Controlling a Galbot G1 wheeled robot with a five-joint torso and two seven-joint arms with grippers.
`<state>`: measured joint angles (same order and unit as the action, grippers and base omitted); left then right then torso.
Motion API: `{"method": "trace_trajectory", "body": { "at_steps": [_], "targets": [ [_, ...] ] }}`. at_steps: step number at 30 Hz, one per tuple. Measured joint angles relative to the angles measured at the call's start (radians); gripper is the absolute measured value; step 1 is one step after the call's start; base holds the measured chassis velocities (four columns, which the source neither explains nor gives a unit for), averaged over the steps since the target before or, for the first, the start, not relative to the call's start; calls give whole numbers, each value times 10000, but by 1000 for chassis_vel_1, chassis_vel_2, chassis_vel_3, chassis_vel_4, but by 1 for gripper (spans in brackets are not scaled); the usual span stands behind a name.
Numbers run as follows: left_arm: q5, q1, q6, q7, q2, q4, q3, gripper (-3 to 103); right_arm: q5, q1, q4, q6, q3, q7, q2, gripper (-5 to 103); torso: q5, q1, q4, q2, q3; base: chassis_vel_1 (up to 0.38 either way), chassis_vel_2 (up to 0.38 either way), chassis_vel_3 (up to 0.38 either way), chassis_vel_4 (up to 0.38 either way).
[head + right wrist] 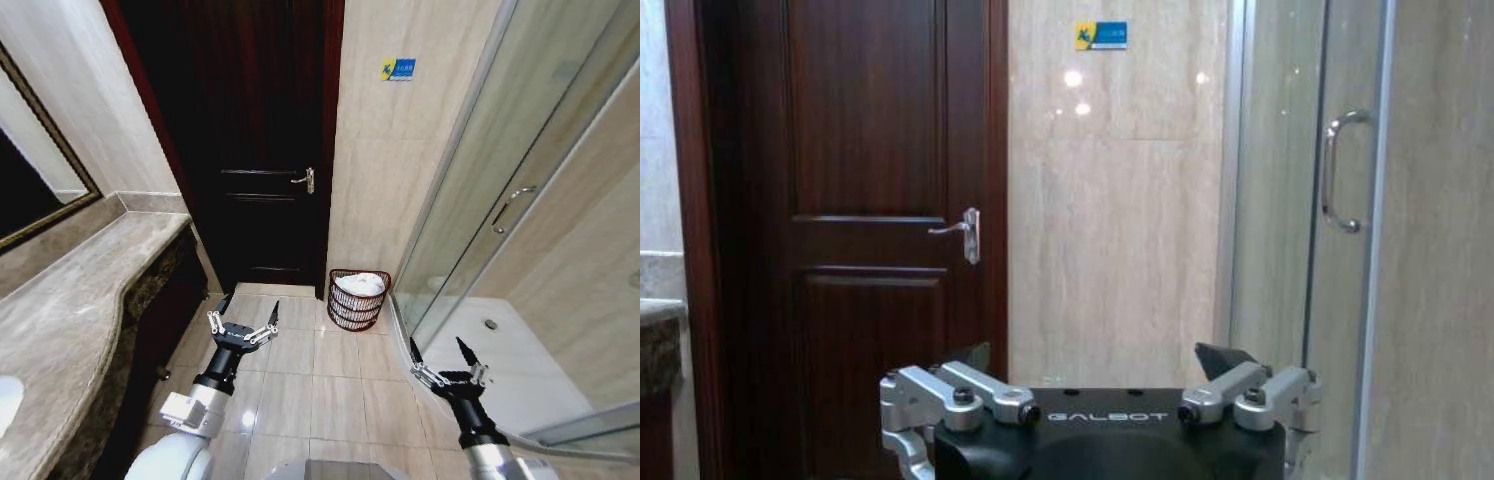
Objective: Discard the used towel into the hamper.
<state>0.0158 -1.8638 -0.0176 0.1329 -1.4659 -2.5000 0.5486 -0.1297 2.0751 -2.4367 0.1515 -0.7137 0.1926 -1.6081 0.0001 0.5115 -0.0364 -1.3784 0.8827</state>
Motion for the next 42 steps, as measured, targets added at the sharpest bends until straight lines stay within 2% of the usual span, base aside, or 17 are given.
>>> {"method": "trace_trajectory", "body": {
  "at_steps": [29,42],
  "targets": [
    [0,0,0,0,-1,0,0,100,0,0,0,0,0,0,0,100,0,3,-1,1,1,13,-14,-12,11],
    [0,0,0,-1,7,0,2,100,0,0,0,0,3,0,-1,100,-4,0,0,0,0,121,115,-104,-127]
  ]
}}
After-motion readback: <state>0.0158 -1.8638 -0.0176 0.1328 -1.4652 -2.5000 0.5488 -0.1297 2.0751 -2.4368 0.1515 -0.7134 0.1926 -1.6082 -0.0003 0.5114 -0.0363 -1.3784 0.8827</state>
